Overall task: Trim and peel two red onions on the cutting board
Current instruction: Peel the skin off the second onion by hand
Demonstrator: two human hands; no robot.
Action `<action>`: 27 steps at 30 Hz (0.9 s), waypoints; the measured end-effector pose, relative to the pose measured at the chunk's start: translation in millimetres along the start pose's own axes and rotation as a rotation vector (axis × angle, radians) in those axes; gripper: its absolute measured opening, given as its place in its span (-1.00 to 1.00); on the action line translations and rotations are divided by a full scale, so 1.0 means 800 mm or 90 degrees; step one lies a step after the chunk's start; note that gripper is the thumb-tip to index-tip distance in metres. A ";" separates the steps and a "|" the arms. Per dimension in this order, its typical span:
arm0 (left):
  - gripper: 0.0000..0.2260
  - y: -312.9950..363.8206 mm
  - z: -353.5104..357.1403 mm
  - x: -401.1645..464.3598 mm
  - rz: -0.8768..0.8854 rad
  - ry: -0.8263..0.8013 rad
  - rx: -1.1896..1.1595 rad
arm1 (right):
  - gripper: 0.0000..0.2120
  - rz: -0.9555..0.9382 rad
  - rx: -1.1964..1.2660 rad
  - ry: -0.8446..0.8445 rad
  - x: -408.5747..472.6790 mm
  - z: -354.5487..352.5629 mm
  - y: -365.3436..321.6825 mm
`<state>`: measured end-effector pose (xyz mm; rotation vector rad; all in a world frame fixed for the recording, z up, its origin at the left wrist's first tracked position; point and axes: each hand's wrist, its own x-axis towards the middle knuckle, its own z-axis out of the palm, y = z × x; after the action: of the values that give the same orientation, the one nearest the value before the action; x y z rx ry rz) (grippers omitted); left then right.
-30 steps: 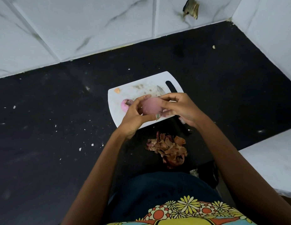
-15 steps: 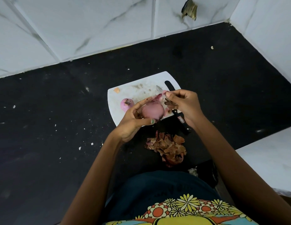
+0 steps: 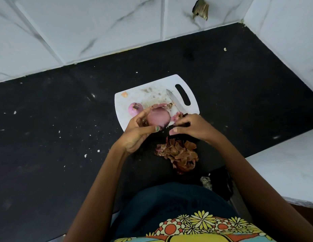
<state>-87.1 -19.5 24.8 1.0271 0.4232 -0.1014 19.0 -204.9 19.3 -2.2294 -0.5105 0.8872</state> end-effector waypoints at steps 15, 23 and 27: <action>-0.34 -0.008 -0.004 0.008 0.010 -0.061 0.011 | -0.79 -0.069 0.363 0.108 0.013 0.007 -0.061; -0.39 -0.020 -0.005 0.013 -0.028 -0.077 -0.173 | -0.97 -0.022 0.465 0.244 0.014 0.014 -0.064; -0.51 -0.014 -0.004 0.018 -0.029 -0.066 -0.211 | -0.91 0.007 0.518 0.301 0.010 0.016 -0.057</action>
<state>-78.3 -21.0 8.7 0.6825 0.3553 -0.1197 10.7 -163.4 41.1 -1.5914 0.0905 0.4207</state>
